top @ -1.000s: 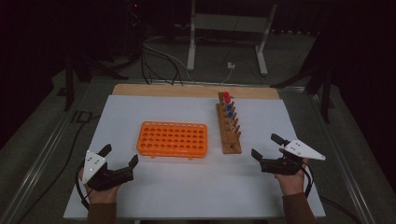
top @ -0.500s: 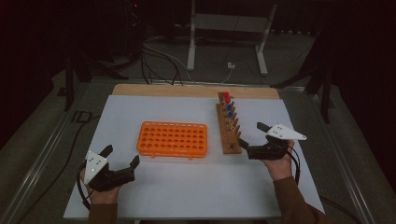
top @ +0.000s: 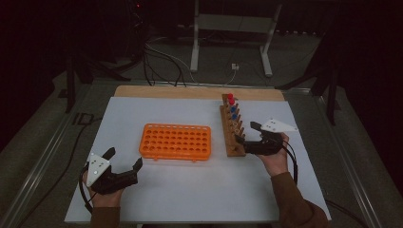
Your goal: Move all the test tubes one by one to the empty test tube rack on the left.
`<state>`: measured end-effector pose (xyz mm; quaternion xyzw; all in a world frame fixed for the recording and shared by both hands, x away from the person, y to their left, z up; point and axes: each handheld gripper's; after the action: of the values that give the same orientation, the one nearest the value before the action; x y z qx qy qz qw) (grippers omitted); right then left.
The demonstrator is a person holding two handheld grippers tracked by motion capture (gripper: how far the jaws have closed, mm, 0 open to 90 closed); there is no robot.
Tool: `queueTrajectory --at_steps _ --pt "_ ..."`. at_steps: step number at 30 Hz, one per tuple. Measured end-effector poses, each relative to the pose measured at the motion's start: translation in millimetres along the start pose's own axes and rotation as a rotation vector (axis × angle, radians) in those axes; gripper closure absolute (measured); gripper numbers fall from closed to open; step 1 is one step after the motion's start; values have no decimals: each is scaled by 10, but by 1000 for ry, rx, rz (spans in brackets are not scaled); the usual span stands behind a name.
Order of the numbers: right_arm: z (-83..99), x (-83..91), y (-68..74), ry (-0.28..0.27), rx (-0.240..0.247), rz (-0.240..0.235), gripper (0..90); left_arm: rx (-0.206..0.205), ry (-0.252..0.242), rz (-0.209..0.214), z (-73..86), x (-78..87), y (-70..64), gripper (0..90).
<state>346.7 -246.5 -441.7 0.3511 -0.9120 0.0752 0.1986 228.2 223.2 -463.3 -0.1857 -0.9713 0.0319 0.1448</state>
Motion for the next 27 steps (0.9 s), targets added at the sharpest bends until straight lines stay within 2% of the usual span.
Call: queueTrajectory --at_steps 3,5,7,9,13,15,21,23,27 --pt "21 -80 -3 36 -9 -11 305 1 0 0 1 0 0 5" --pt "32 -120 -1 46 -5 -4 388 2 2 2 2 -3 2 6" --pt "37 -146 2 51 -10 15 508 2 1 2 1 -2 1 5" --pt "46 -177 0 61 -4 22 575 2 1 3 2 -1 1 6" --pt "66 -240 4 83 14 1 696 1 3 5 3 -3 -1 6" --pt "73 -271 16 91 29 11 751 1 3 5 4 -4 -2 6" --pt "66 -318 22 85 26 17 751 0 4 4 4 -4 -7 6" --pt "80 -358 41 106 28 19 741 0 3 5 4 0 -7 6" --pt "93 -373 46 92 19 28 748 0 4 4 4 4 -4 6"
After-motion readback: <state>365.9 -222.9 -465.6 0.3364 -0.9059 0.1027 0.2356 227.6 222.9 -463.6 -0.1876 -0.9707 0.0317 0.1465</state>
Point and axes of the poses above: each handheld gripper's, and its own axes: x roughly backward along the jaws, z roughly out of its underside, y roughly to its left, and after that the axes turned 2 degrees about x, right-handed
